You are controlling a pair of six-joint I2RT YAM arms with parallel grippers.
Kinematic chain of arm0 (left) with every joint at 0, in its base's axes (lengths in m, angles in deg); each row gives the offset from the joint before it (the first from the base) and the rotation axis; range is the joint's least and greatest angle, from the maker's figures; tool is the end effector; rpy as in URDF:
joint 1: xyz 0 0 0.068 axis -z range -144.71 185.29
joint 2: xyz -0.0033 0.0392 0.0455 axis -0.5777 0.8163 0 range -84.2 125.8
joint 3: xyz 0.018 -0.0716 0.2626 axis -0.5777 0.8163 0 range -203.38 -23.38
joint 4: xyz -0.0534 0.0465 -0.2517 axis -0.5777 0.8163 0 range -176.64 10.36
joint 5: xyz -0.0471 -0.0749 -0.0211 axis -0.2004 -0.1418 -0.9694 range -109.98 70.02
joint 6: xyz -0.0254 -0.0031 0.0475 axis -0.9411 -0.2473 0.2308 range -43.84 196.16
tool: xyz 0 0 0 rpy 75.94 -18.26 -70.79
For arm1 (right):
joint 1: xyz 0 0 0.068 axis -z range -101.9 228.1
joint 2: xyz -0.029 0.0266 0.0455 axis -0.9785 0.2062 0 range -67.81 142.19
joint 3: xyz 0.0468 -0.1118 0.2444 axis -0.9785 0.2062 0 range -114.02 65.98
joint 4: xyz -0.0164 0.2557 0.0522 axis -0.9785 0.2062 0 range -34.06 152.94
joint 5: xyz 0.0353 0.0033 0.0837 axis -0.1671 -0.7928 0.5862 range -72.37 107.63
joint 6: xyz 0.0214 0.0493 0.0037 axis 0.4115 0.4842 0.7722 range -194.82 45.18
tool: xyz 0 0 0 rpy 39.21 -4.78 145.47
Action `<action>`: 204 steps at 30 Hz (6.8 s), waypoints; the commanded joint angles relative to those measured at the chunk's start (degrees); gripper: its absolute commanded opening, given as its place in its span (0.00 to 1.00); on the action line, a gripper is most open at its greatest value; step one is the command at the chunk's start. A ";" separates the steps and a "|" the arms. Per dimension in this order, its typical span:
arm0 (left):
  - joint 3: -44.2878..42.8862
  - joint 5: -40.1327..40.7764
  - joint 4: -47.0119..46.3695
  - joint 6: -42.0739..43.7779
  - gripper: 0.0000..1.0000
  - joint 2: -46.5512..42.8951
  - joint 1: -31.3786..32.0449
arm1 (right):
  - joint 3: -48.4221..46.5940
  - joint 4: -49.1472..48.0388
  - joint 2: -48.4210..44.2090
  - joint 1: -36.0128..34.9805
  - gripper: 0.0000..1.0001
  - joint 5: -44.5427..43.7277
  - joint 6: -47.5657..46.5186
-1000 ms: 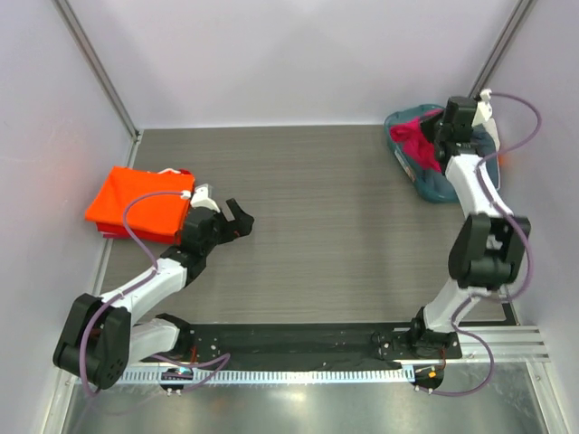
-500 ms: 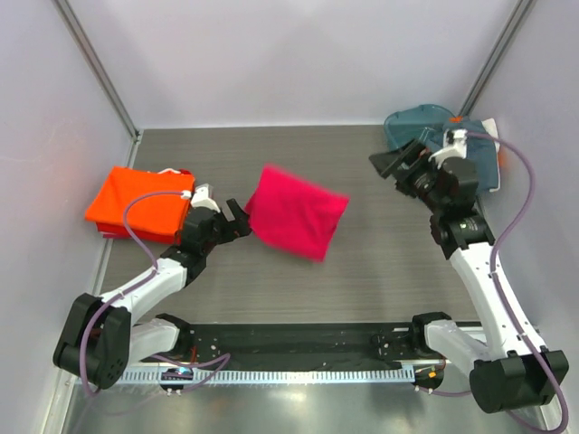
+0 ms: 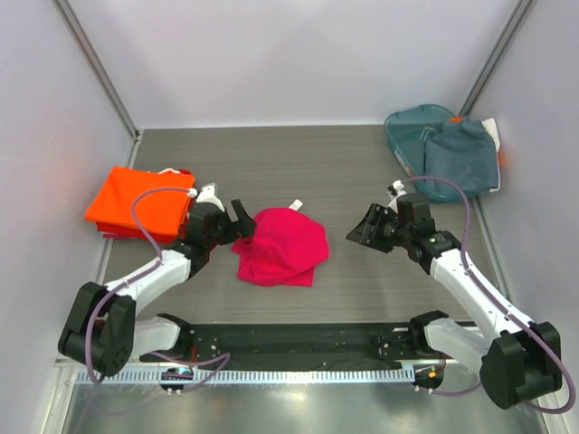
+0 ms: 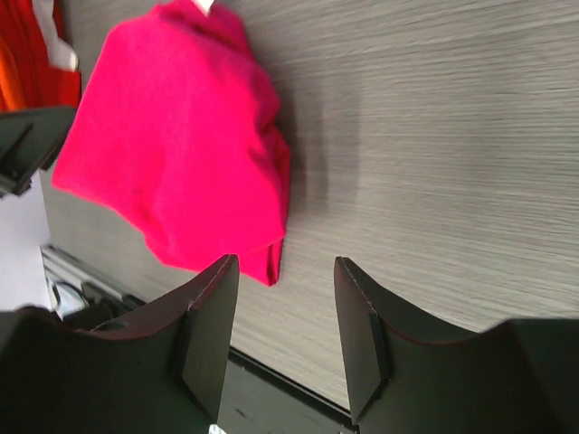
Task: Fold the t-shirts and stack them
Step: Flatten the tshirt out
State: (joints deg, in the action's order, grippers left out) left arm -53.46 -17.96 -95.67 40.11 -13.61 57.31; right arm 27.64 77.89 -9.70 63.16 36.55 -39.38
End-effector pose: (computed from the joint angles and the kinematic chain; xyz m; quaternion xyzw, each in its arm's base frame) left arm 0.2332 -0.0931 0.1917 -0.1151 0.8647 -0.2238 0.4348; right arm 0.2017 0.0657 0.2397 0.0940 0.8977 0.3074 0.3012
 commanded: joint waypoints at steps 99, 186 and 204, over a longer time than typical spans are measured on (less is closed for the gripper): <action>-49.71 9.74 60.80 -5.52 0.00 -8.44 -11.39 | -51.19 21.82 19.09 -11.17 0.01 -38.78 -4.42; -2.70 -0.35 50.87 -20.90 0.00 -42.29 -9.36 | 5.48 -3.24 9.66 16.35 0.34 -38.25 4.20; -2.35 0.17 51.40 -21.51 0.00 -43.34 -9.36 | 6.53 -3.59 10.89 16.43 0.01 -37.29 4.29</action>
State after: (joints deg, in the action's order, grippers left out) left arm -55.91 -18.09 -43.13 19.23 -56.08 47.91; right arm 34.83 75.66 2.45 79.36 -0.24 -35.45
